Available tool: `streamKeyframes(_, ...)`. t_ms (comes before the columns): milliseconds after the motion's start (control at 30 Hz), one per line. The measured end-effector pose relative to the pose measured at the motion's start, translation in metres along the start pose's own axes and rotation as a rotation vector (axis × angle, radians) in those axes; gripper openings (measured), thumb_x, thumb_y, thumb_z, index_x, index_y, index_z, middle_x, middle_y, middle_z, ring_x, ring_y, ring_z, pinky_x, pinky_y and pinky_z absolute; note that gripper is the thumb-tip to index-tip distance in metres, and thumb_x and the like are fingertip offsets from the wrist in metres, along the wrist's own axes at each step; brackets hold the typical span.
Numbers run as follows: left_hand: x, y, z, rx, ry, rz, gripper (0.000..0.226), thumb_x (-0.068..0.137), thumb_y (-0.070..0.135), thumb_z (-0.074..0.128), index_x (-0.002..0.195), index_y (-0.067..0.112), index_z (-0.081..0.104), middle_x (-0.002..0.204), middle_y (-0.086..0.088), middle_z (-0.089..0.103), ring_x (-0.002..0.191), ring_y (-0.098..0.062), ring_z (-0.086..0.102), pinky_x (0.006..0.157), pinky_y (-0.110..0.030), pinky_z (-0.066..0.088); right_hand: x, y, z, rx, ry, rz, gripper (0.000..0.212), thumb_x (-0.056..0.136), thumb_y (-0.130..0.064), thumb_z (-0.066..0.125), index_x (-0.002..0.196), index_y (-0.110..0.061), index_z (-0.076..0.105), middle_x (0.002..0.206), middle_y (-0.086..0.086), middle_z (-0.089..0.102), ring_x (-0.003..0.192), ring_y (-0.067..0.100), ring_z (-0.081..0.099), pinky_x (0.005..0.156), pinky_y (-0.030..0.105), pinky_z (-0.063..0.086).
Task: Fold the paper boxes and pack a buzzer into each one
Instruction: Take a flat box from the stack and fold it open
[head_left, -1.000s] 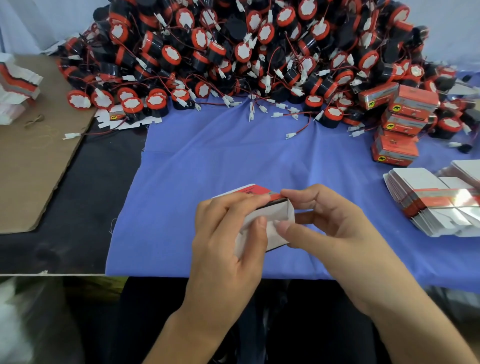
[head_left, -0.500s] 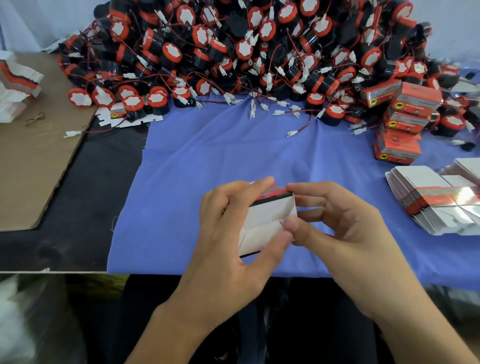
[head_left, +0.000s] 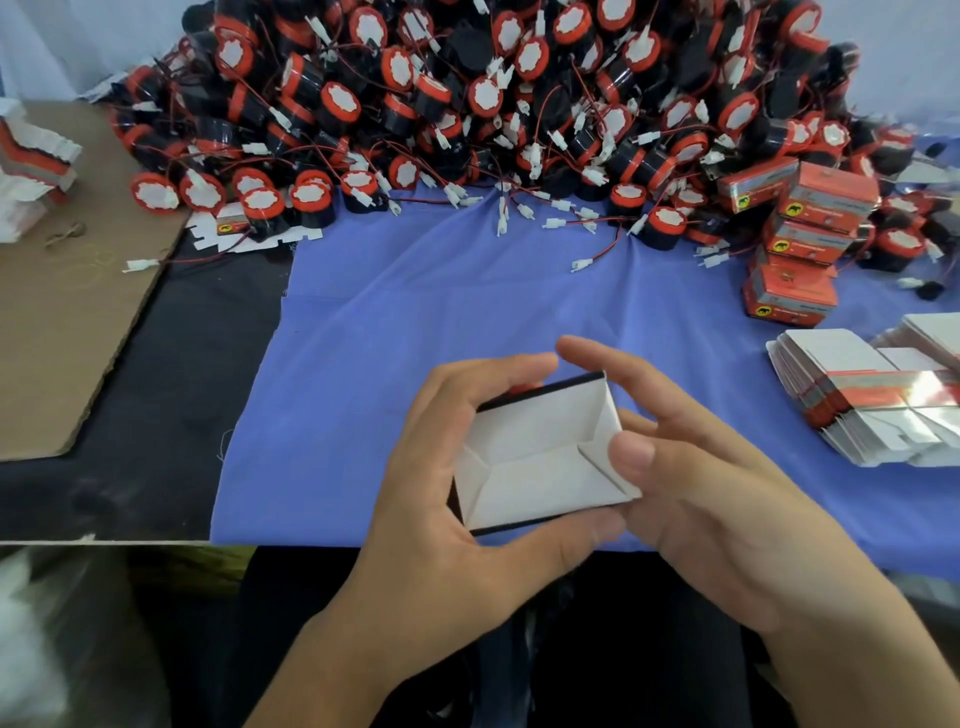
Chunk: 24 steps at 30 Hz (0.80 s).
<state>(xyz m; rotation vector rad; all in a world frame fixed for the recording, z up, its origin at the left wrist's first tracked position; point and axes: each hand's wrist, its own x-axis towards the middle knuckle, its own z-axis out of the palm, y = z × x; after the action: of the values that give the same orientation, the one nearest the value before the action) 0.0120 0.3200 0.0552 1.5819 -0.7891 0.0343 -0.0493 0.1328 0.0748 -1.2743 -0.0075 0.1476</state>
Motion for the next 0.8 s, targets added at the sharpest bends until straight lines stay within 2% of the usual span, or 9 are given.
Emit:
streamKeyframes(67, 0.000, 0.003, 0.001, -0.058, -0.037, -0.014, 0.066, 0.079, 0.035, 0.087, 0.136, 0.037, 0.055, 0.133, -0.001, 0.059, 0.126, -0.026, 0.060, 0.091, -0.024, 0.056, 0.000, 0.002, 0.002, -0.021, 0.037, -0.017, 0.063, 0.078, -0.034, 0.081, 0.137, -0.028, 0.059, 0.126, 0.026, 0.064, 0.107, 0.038, 0.068, 0.085, 0.038, 0.057)
streamKeyframes(200, 0.001, 0.003, 0.005, -0.060, -0.053, 0.013, 0.056, 0.087, 0.025, 0.081, 0.136, 0.032, 0.056, 0.133, 0.000, 0.058, 0.126, -0.029, 0.060, 0.094, -0.028, 0.055, 0.002, 0.008, 0.011, -0.109, 0.144, -0.065, 0.044, 0.079, -0.027, 0.058, 0.123, -0.028, 0.063, 0.109, 0.017, 0.071, 0.096, 0.028, 0.068, 0.081, 0.032, 0.057)
streamKeyframes(267, 0.002, 0.001, 0.006, -0.018, -0.044, 0.040, 0.054, 0.088, 0.025, 0.079, 0.136, 0.030, 0.056, 0.133, 0.003, 0.055, 0.126, -0.027, 0.059, 0.093, -0.026, 0.053, 0.001, 0.009, 0.014, -0.099, 0.154, -0.081, 0.045, 0.081, -0.028, 0.055, 0.125, -0.033, 0.063, 0.109, 0.011, 0.073, 0.097, 0.022, 0.069, 0.081, 0.028, 0.057)
streamKeyframes(367, 0.000, 0.001, 0.003, 0.004, -0.041, 0.040, 0.056, 0.090, 0.032, 0.075, 0.141, 0.035, 0.052, 0.138, 0.007, 0.051, 0.133, -0.026, 0.053, 0.097, -0.023, 0.051, -0.001, 0.006, 0.016, -0.057, 0.127, -0.095, 0.051, 0.085, -0.028, 0.062, 0.135, -0.038, 0.061, 0.117, 0.019, 0.070, 0.104, 0.026, 0.070, 0.086, 0.029, 0.057)
streamKeyframes(467, -0.001, -0.002, 0.001, -0.082, -0.018, -0.088, 0.075, 0.085, 0.053, 0.075, 0.150, 0.049, 0.038, 0.155, 0.016, 0.040, 0.148, -0.010, 0.037, 0.108, -0.012, 0.039, -0.004, 0.001, 0.012, -0.022, 0.099, -0.136, 0.074, 0.079, -0.026, 0.084, 0.145, -0.037, 0.052, 0.124, 0.026, 0.066, 0.113, 0.040, 0.067, 0.095, 0.040, 0.057)
streamKeyframes(533, 0.001, -0.005, -0.002, -0.279, -0.018, -0.318, 0.088, 0.069, 0.065, 0.084, 0.144, 0.063, 0.038, 0.153, 0.020, 0.043, 0.144, 0.001, 0.041, 0.107, -0.015, 0.043, -0.004, -0.001, 0.010, -0.023, 0.098, -0.164, 0.090, 0.073, -0.019, 0.090, 0.147, -0.045, 0.047, 0.124, 0.022, 0.067, 0.115, 0.039, 0.067, 0.098, 0.042, 0.056)
streamKeyframes(567, 0.002, -0.008, -0.004, -0.365, -0.032, -0.415, 0.089, 0.062, 0.063, 0.088, 0.139, 0.065, 0.044, 0.149, 0.017, 0.050, 0.139, 0.001, 0.048, 0.105, -0.019, 0.049, -0.004, -0.001, 0.009, -0.031, 0.107, -0.175, 0.097, 0.070, -0.011, 0.089, 0.146, -0.050, 0.045, 0.122, 0.019, 0.069, 0.112, 0.036, 0.069, 0.095, 0.039, 0.057)
streamKeyframes(667, 0.003, -0.015, -0.004, -0.400, -0.061, -0.472, 0.070, 0.066, 0.047, 0.086, 0.130, 0.056, 0.059, 0.132, 0.011, 0.066, 0.127, -0.009, 0.063, 0.104, -0.032, 0.054, -0.003, 0.000, 0.014, -0.086, 0.139, -0.216, 0.113, 0.066, -0.006, 0.091, 0.146, -0.062, 0.035, 0.112, 0.016, 0.073, 0.098, 0.030, 0.075, 0.083, 0.034, 0.059)
streamKeyframes(800, 0.002, -0.015, 0.000, -0.404, -0.067, -0.456, 0.052, 0.078, 0.051, 0.082, 0.126, 0.041, 0.066, 0.128, 0.005, 0.070, 0.123, -0.018, 0.066, 0.103, -0.043, 0.055, 0.000, 0.007, 0.025, -0.239, 0.245, -0.333, 0.129, 0.071, -0.006, 0.090, 0.148, -0.070, 0.008, 0.106, 0.014, 0.075, 0.083, 0.027, 0.076, 0.074, 0.032, 0.060)
